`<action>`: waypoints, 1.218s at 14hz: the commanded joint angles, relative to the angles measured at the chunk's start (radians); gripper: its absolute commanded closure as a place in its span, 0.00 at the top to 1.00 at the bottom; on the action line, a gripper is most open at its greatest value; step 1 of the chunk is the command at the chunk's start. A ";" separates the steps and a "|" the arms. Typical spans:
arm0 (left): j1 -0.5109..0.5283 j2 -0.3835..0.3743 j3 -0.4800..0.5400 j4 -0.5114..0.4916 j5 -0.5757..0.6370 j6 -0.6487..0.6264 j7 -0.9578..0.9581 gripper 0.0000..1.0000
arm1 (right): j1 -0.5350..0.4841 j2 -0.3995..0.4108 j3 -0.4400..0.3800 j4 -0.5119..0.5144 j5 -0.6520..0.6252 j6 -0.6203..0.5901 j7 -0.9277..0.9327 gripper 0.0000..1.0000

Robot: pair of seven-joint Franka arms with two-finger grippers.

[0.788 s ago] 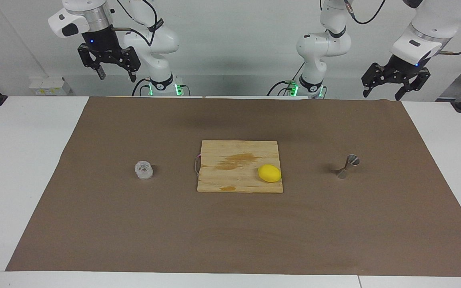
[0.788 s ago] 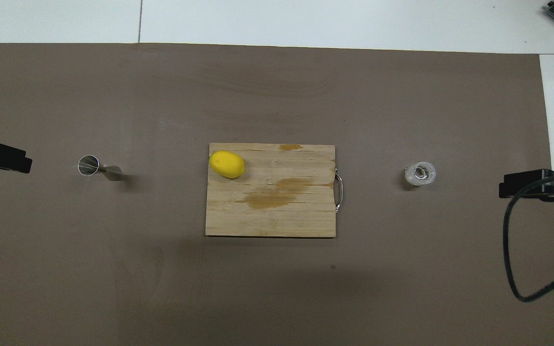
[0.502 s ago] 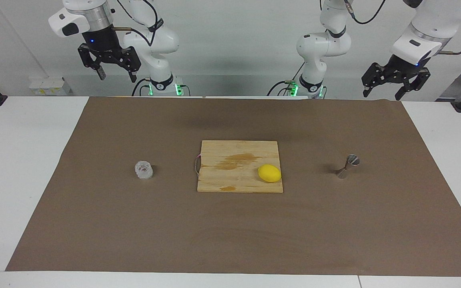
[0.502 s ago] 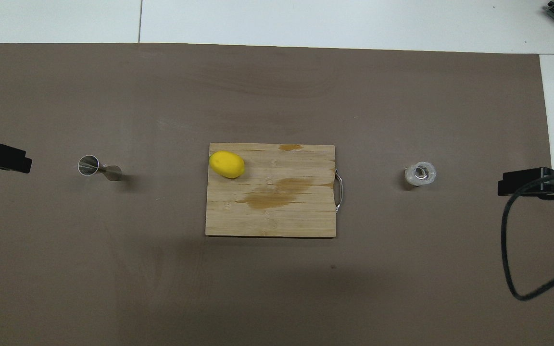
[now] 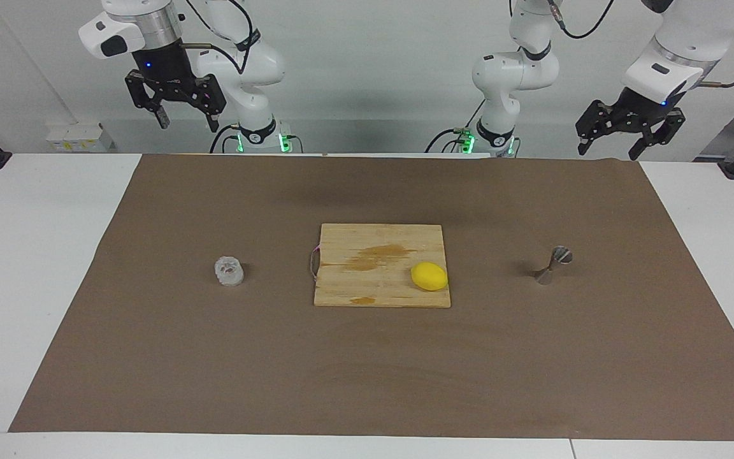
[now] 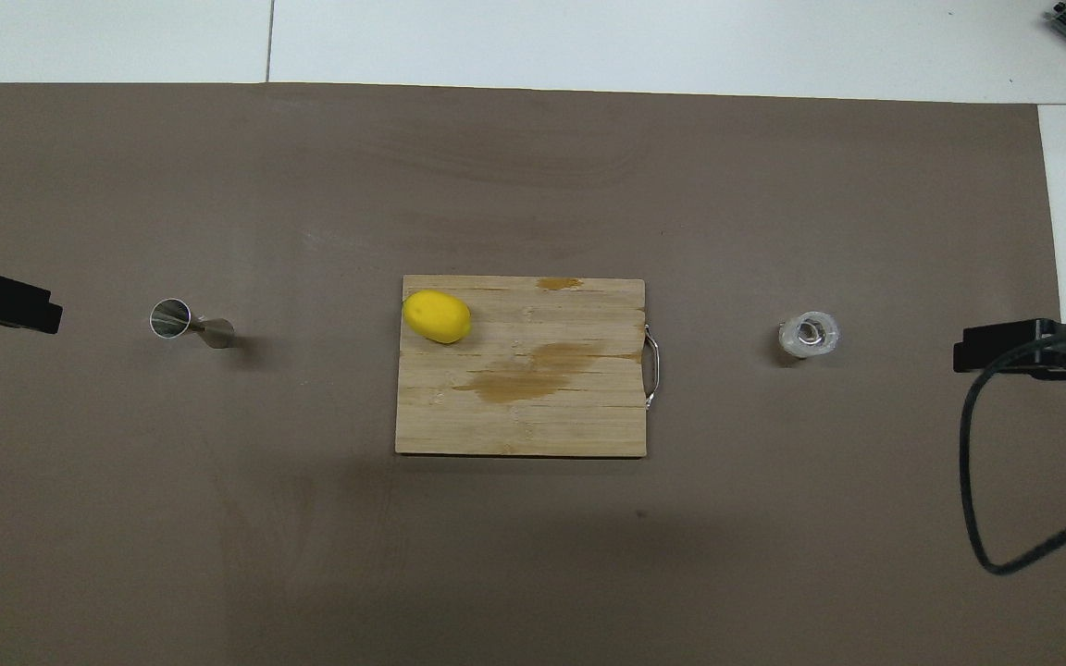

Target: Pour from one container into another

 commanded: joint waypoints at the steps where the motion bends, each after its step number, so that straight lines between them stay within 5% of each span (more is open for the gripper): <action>1: 0.002 0.042 0.007 -0.004 0.001 0.017 -0.010 1.00 | -0.008 -0.008 -0.001 -0.052 0.011 0.057 -0.026 1.00; 8: 0.015 0.146 0.106 -0.005 -0.014 0.053 -0.053 1.00 | -0.008 -0.023 -0.005 -0.111 0.016 0.084 -0.015 1.00; 11: 0.028 0.186 0.185 -0.005 -0.127 0.057 -0.154 1.00 | -0.010 -0.020 -0.007 -0.106 0.001 0.082 -0.014 1.00; 17: 0.051 0.270 0.202 -0.005 -0.189 0.062 -0.478 1.00 | -0.017 0.070 -0.024 0.026 0.001 0.042 0.003 1.00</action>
